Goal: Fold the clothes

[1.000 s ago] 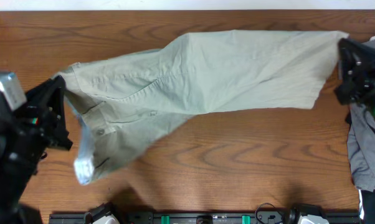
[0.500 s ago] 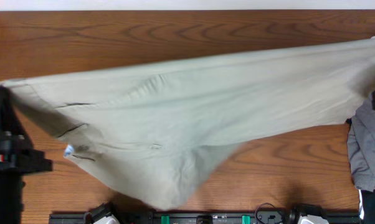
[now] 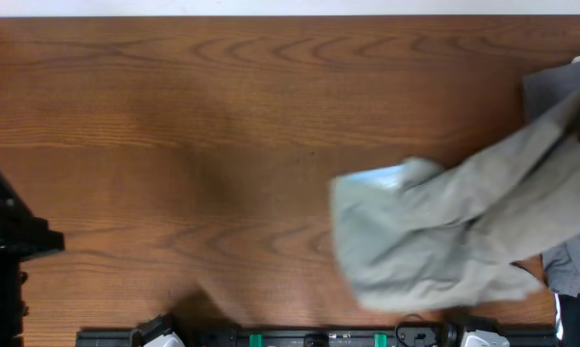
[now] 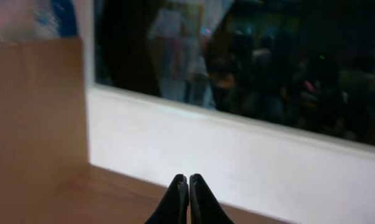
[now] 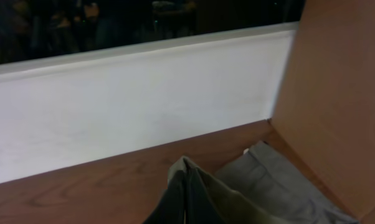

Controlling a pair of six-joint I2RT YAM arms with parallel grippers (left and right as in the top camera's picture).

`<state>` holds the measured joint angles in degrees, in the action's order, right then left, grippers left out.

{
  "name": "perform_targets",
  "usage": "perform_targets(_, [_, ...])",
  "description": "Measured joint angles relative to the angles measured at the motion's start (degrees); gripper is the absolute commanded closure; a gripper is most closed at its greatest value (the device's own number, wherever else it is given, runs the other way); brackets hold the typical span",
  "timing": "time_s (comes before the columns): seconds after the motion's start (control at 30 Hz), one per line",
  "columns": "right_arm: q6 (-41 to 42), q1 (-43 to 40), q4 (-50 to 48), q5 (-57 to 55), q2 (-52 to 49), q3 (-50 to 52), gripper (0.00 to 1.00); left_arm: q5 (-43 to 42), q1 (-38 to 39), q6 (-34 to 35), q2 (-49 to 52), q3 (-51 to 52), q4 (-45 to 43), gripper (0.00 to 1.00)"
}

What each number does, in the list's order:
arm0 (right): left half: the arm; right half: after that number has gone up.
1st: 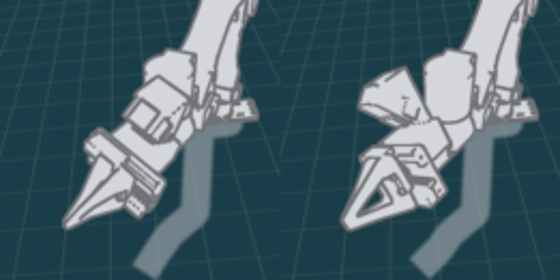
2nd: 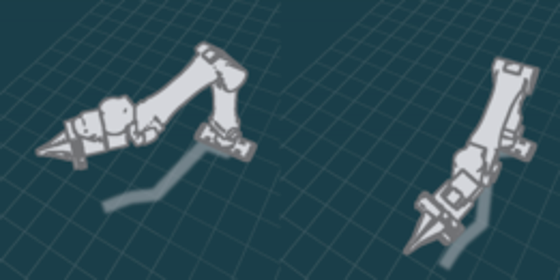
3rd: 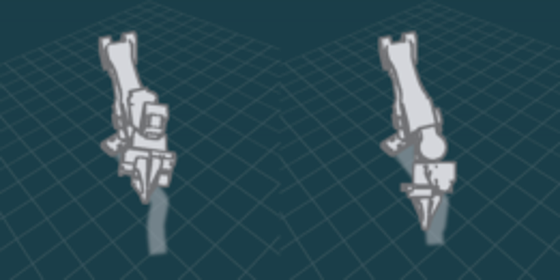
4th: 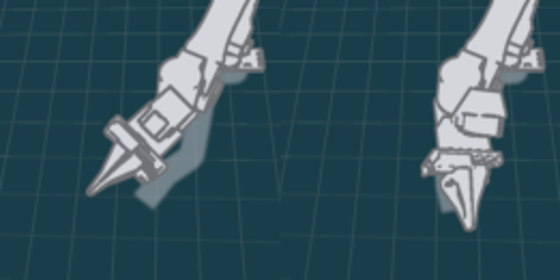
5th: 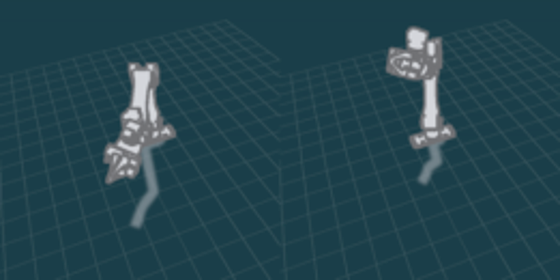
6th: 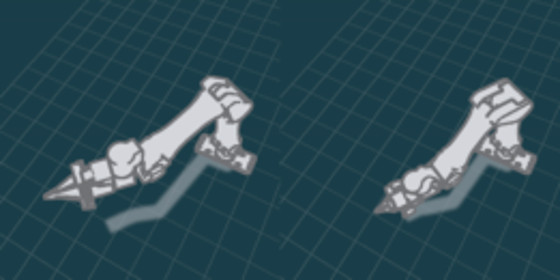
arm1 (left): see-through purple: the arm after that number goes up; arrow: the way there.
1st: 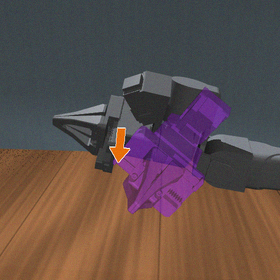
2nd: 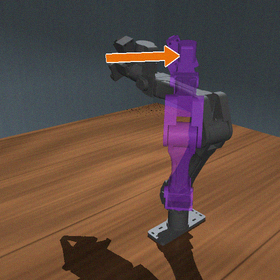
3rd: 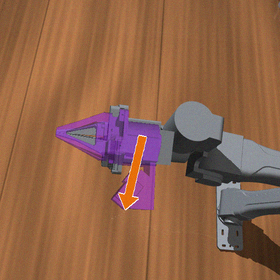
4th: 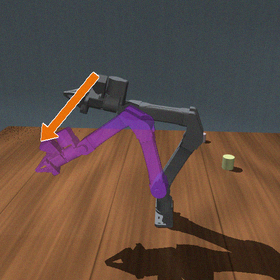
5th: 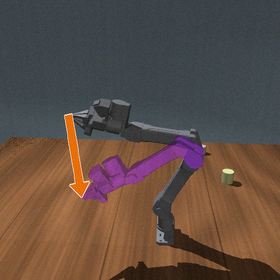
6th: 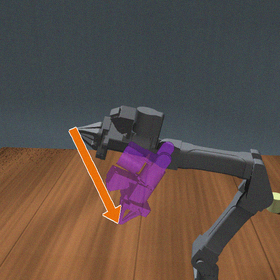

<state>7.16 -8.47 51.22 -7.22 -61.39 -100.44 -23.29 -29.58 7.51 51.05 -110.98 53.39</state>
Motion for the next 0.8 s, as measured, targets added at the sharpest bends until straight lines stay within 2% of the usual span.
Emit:
perform_targets(0.2, [0.0,0.0,0.11,2.84,-0.85,0.0,0.99,-11.87,0.0,-0.5,5.27,1.05,9.49,0.86])
perform_targets(0.27, [-0.02,0.0,0.13,3.96,-1.51,0.0,0.99,-18.14,0.02,-2.21,8.61,2.89,11.1,0.83])
perform_targets(0.3, [0.0,-0.02,0.07,4.87,-1.95,0.0,0.99,-22.14,0.24,-3.72,10.88,4.09,11.87,0.78])
perform_targets(0.43, [-0.22,-0.11,-1.4,9.4,-3.39,0.0,0.99,-33.24,3.93,-10.49,20.09,7.67,15.13,0.77])
perform_targets(0.6, [-0.42,-0.11,-8.31,17.73,-4.33,0.04,0.99,-38.64,14.12,-18.84,29.51,9.03,16.92,0.71])
perform_targets(0.77, [0.66,-0.11,-16.65,27.45,-4.33,0.07,0.99,-39.23,25.42,-24.37,35.1,9.05,16.9,0.69])
perform_targets(0.8, [1.01,-0.11,-18.08,29.29,-4.33,0.07,0.99,-38.84,27.23,-24.92,36.06,9.05,16.9,0.66])
